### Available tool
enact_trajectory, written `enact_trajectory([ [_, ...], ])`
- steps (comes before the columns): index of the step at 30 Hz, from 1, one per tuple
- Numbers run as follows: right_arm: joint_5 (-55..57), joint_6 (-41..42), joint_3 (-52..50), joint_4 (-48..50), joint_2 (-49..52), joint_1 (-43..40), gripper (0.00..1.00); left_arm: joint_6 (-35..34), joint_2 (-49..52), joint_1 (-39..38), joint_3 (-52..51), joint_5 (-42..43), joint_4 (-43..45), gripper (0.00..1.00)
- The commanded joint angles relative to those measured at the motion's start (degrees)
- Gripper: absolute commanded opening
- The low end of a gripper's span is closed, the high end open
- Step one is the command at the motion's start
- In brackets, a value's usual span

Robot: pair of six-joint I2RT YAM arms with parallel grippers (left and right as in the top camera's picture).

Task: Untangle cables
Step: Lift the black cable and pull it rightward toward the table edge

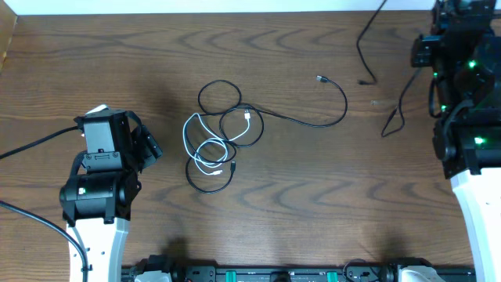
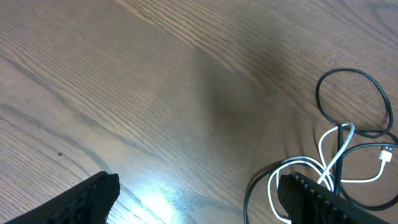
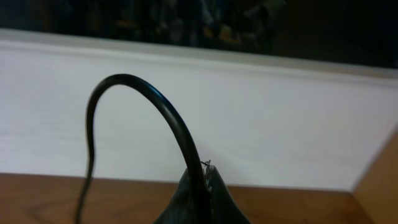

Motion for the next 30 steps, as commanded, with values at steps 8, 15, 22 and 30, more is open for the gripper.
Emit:
enact_trajectory([
  [8, 0.48, -0.52, 0.52, -6.6, 0.11, -8.39, 0.01, -0.28, -0.24, 0.33, 0.2, -0.55, 0.0, 0.86],
  [15, 0.24, 0.11, 0.52, -11.19, 0.11, -12.9, 0.01, -0.28, -0.24, 0.33, 0.2, -0.55, 0.0, 0.86],
  [22, 0.44, 0.07, 0.52, -13.64, 0.13, -15.21, 0.01, -0.28, -0.24, 0.33, 0.2, -0.55, 0.0, 0.86],
  [30, 4.2, 0.0, 0.42, -14.27, 0.9, -19.56, 0.01, -0.28, -0.24, 0.33, 0.2, -0.55, 0.0, 0.86],
])
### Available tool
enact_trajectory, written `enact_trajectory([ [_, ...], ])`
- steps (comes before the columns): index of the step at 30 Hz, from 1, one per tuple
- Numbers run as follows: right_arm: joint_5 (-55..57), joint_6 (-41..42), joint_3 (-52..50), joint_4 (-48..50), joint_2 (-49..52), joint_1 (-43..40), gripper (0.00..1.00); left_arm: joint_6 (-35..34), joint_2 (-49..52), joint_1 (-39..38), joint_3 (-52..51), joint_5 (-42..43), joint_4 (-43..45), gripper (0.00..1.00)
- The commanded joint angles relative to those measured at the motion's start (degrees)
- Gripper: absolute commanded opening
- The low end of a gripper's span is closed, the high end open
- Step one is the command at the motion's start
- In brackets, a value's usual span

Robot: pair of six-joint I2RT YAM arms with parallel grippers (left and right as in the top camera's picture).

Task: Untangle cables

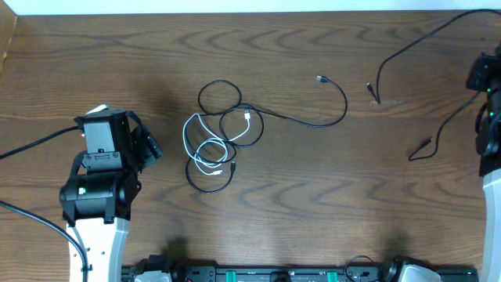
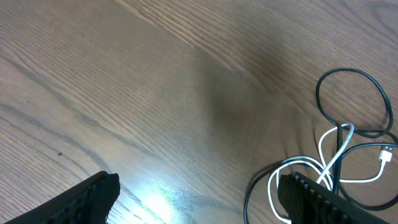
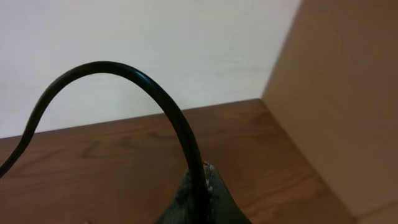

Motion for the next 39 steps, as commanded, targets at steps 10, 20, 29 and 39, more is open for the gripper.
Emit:
enact_trajectory([
  [10, 8.74, -0.33, 0.42, 1.4, 7.06, -9.86, 0.01, -0.28, -0.24, 0.35, 0.2, -0.55, 0.0, 0.86],
  [20, 11.39, -1.05, 0.42, 4.15, 14.4, -19.39, 0.01, -0.28, -0.24, 0.35, 0.2, -0.55, 0.0, 0.86],
  [29, 11.28, 0.02, 0.42, 8.2, 19.32, -31.69, 0.03, -0.28, -0.24, 0.35, 0.2, -0.55, 0.0, 0.86],
  [39, 0.76, 10.47, 0.42, 7.45, 25.79, -45.18, 0.07, -0.28, -0.24, 0.35, 0.2, -0.55, 0.0, 0.86],
])
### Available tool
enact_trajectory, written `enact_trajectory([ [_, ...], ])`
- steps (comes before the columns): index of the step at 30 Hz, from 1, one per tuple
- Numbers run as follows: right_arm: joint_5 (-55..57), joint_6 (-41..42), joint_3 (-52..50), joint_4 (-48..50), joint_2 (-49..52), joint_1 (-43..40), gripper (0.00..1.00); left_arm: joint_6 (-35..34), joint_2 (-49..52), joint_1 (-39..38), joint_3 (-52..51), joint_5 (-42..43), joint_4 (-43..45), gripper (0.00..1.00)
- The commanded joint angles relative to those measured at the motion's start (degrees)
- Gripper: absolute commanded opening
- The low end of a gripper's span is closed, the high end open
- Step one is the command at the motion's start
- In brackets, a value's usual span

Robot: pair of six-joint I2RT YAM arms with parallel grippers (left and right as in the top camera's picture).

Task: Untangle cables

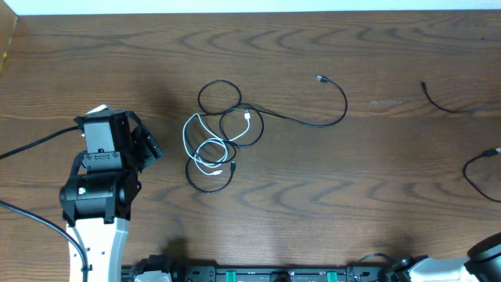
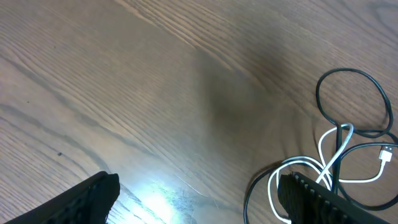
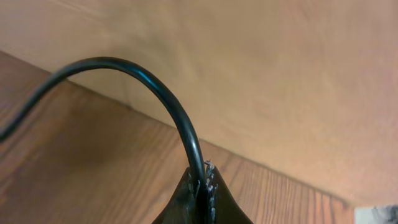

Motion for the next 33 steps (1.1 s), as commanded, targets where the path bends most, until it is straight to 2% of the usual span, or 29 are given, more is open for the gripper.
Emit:
enact_trajectory([
  [1, -5.95, 4.94, 0.42, -0.33, 1.7, -2.43, 0.18, -0.28, -0.24, 0.35, 0.2, -0.55, 0.0, 0.88],
  [2, -7.65, 4.94, 0.42, -0.31, 1.92, -2.69, 0.34, -0.28, -0.24, 0.35, 0.2, -0.55, 0.0, 0.86],
  [4, -9.99, 5.11, 0.42, -0.17, 1.92, -2.78, 0.92, -0.28, -0.24, 0.35, 0.2, -0.55, 0.0, 0.86],
  [5, -10.69, 5.57, 0.42, 0.0, 1.92, -2.58, 0.99, -0.28, -0.24, 0.35, 0.2, -0.55, 0.0, 0.86],
  [11, -16.96, 5.57, 0.42, -1.09, 1.92, -0.76, 0.99, -0.28, -0.24, 0.35, 0.2, -0.55, 0.0, 0.86],
  [15, -27.04, 5.14, 0.42, -3.15, 1.92, 2.21, 0.99, -0.28, -0.24, 0.35, 0.2, -0.55, 0.0, 0.86],
  [18, -30.1, 3.52, 0.42, -5.16, 1.92, 5.01, 0.99, -0.28, -0.24, 0.35, 0.2, -0.55, 0.0, 0.86],
  [26, -29.33, -5.07, 0.35, -11.5, 2.45, 15.23, 0.99, -0.28, -0.24, 0.35, 0.2, -0.55, 0.0, 0.86],
  [29, -24.06, -5.2, 0.33, -14.14, 2.45, 19.76, 0.99, -0.28, -0.24, 0.35, 0.2, -0.55, 0.0, 0.86],
  [33, -23.39, -5.25, 0.31, -17.07, 2.71, 23.54, 0.99, -0.28, -0.24, 0.35, 0.2, -0.55, 0.0, 0.86],
])
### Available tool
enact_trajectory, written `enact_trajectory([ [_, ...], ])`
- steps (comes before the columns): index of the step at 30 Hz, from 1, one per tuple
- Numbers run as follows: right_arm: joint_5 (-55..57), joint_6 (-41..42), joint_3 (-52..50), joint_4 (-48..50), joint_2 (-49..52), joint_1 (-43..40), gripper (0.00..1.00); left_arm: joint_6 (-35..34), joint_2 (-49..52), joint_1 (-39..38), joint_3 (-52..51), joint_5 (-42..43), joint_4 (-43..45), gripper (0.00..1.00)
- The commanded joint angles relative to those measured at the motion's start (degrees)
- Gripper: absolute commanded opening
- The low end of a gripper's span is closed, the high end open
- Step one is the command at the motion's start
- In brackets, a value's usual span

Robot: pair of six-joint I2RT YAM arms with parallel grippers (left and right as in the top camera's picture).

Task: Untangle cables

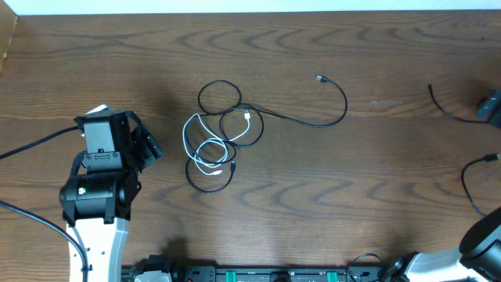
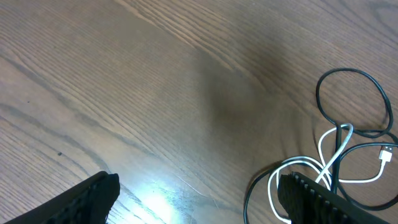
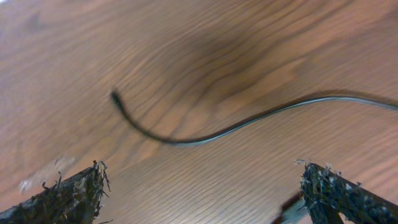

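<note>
A knot of black and white cables (image 1: 214,141) lies left of the table's middle, also seen in the left wrist view as cable loops (image 2: 348,140). One black lead (image 1: 337,110) runs from it to the right and ends in a plug. A separate black cable (image 1: 463,174) lies at the far right edge; in the right wrist view this cable (image 3: 224,129) rests on the wood. My right gripper (image 3: 205,199) hangs open above it, at the table's right edge (image 1: 490,106). My left gripper (image 2: 199,199) is open, left of the knot.
The wooden table (image 1: 313,196) has a white wall strip along its far edge. My left arm (image 1: 100,168) stands at the front left with its own black supply cable trailing to the left. A rail with fittings runs along the near edge.
My right gripper was shut on the separate black cable and held it off the table; now it is open and the cable lies on the wood at the far right. The left arm is unchanged.
My right gripper first held the separate black cable up at the back right, its ends dangling over the table. It then stood further right, and later outside the overhead view with the cable at the edge. Now the cable lies released there. The knot stayed untouched.
</note>
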Motion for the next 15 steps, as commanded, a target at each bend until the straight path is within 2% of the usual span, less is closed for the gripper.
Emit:
enact_trajectory([
  [1, 2.27, -1.77, 0.31, -2.05, 0.98, 3.21, 0.99, -0.26, -0.24, 0.35, 0.2, -0.55, 0.0, 0.86],
  [11, 13.29, -1.7, 0.31, -12.72, 8.2, 5.4, 0.99, -0.26, -0.24, 0.35, 0.2, -0.55, 0.0, 0.86],
  [15, 13.9, -0.7, 0.31, -16.76, 11.21, 5.4, 0.97, -0.26, -0.24, 0.35, 0.2, -0.55, 0.0, 0.86],
])
